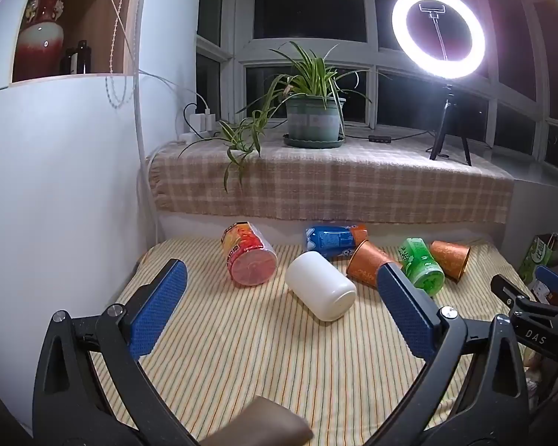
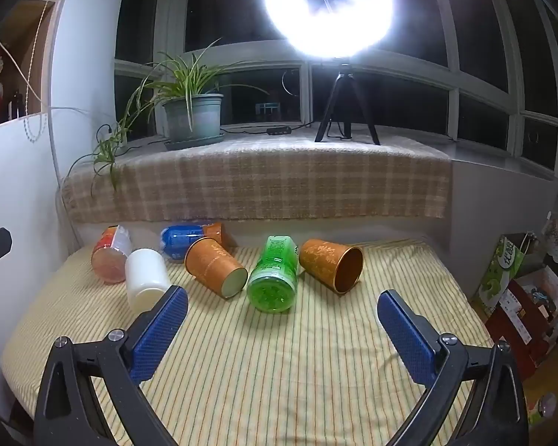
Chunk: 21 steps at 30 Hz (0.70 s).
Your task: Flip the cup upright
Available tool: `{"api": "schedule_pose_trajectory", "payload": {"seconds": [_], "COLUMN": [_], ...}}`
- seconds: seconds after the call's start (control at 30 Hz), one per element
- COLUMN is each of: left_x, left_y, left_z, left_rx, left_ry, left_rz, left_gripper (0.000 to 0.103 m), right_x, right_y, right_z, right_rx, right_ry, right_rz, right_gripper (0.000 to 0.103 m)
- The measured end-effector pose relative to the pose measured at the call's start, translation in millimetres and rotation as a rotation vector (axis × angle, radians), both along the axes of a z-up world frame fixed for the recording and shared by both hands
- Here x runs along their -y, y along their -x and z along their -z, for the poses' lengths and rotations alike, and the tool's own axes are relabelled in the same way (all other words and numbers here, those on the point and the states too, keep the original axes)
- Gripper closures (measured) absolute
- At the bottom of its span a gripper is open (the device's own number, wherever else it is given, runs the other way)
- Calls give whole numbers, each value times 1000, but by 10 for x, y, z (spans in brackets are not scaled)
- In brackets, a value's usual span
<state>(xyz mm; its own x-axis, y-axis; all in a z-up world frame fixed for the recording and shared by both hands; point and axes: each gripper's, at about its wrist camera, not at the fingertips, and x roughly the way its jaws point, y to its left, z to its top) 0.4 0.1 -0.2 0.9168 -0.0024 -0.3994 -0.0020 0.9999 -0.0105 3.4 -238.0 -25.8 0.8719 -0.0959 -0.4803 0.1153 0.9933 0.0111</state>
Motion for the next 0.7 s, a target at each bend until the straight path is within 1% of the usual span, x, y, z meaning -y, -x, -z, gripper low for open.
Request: {"api": "schedule_pose_trajectory", "payload": {"seconds": [0.13,0.17,0.37,0.7], "left_x": [17,0,-23,-11], "left_y": [9,-20,-6,-34], "left_z": [2,7,26,46], "left_rx": [0,-14,-9,-3], "left_ry": [-8,3,-1,1], "left_rz": [10,3,0,-8], "left_gripper": [0,0,0,0], "right_x": [30,-7,-1,-7], "right_y": [-1,-7,-16,-25], "right_z": [-22,-21,32,23], "right_rx": [-14,-12,-7,-13], "right_ry": [-16,7,-1,6], "right_rz": [-4,4,2,3], "right_gripper": [0,0,0,0]}}
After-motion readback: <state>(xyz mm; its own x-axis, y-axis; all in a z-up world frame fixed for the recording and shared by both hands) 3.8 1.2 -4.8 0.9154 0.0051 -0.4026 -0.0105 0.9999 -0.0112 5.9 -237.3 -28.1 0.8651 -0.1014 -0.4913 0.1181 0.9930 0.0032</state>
